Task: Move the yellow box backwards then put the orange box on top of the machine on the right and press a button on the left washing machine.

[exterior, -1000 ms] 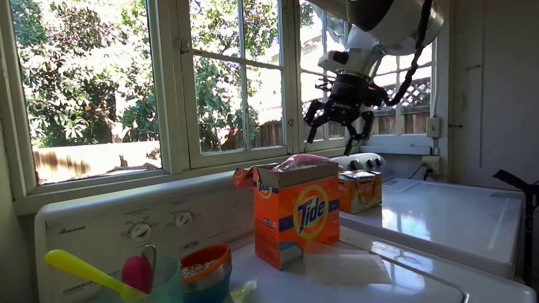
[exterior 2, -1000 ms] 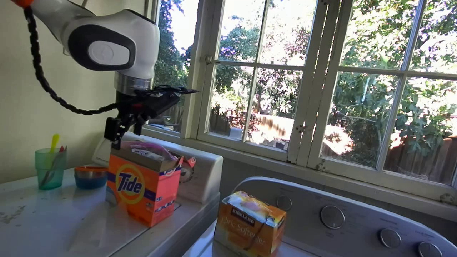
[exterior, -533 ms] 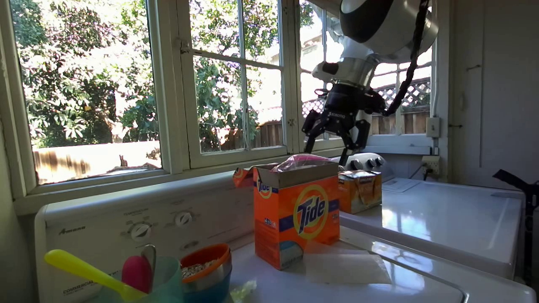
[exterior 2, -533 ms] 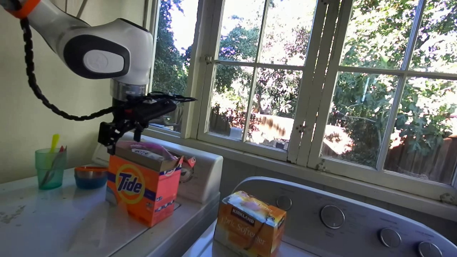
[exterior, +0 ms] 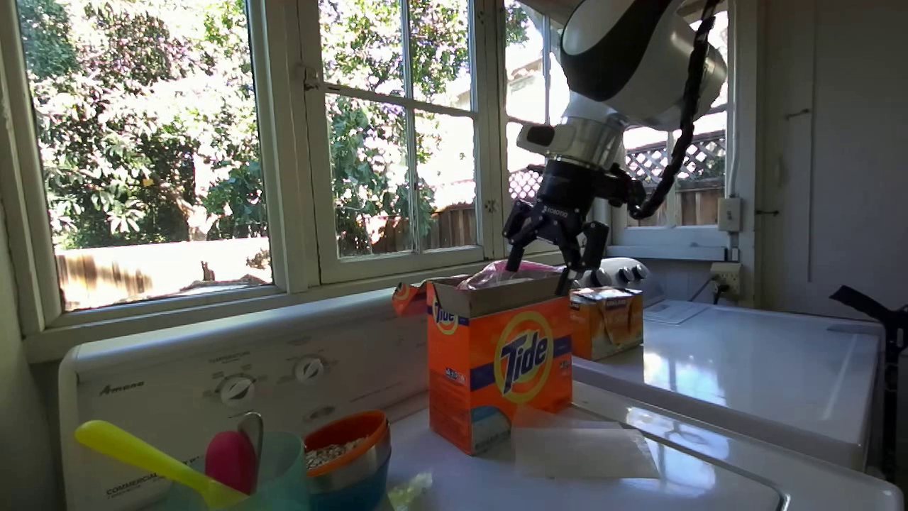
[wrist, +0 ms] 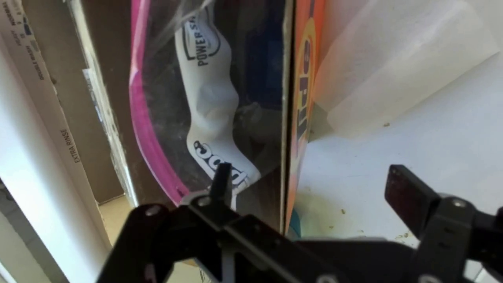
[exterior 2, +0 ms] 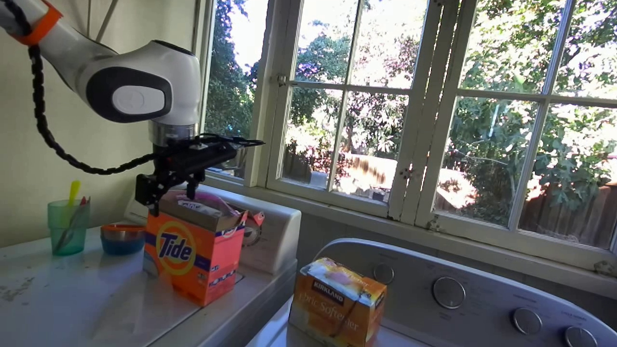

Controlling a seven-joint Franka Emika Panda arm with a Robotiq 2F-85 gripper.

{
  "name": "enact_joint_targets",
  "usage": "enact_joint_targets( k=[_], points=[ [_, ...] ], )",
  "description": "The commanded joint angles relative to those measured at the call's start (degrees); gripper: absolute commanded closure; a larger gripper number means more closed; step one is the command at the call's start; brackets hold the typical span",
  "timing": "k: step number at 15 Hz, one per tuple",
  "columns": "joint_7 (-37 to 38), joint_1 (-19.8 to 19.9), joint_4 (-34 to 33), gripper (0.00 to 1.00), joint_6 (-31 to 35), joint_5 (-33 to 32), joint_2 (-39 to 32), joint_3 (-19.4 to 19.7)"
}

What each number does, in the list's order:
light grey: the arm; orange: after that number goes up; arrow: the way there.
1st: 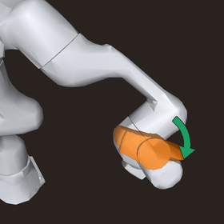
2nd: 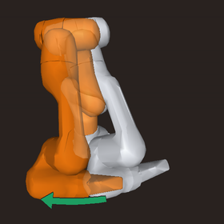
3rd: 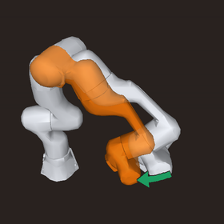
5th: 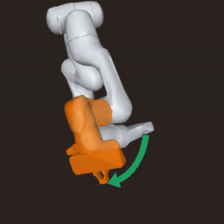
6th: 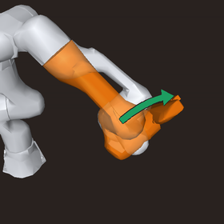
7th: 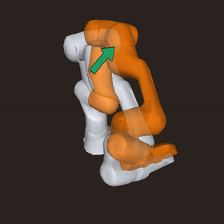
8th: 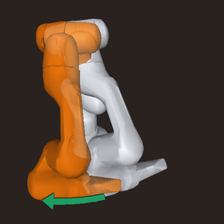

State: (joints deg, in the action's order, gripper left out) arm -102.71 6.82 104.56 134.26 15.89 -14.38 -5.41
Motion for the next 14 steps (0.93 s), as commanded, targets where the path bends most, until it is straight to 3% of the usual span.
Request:
enact_joint_targets(
  k=[1, 4, 9, 14],
  points=[
    [7.6, -1.4, -5.2, 0.00, -8.8, -3.9, -3.0, 1.6],
    [9.4, -1.0, -9.2, 0.00, -15.5, -3.8, -5.6, 1.3],
    [9.6, -0.8, -14.8, 0.00, -12.0, -3.4, -10.8, 0.8],
    [10.4, -1.2, -20.6, 0.00, -15.2, -5.9, -15.3, 0.7]
  ],
)
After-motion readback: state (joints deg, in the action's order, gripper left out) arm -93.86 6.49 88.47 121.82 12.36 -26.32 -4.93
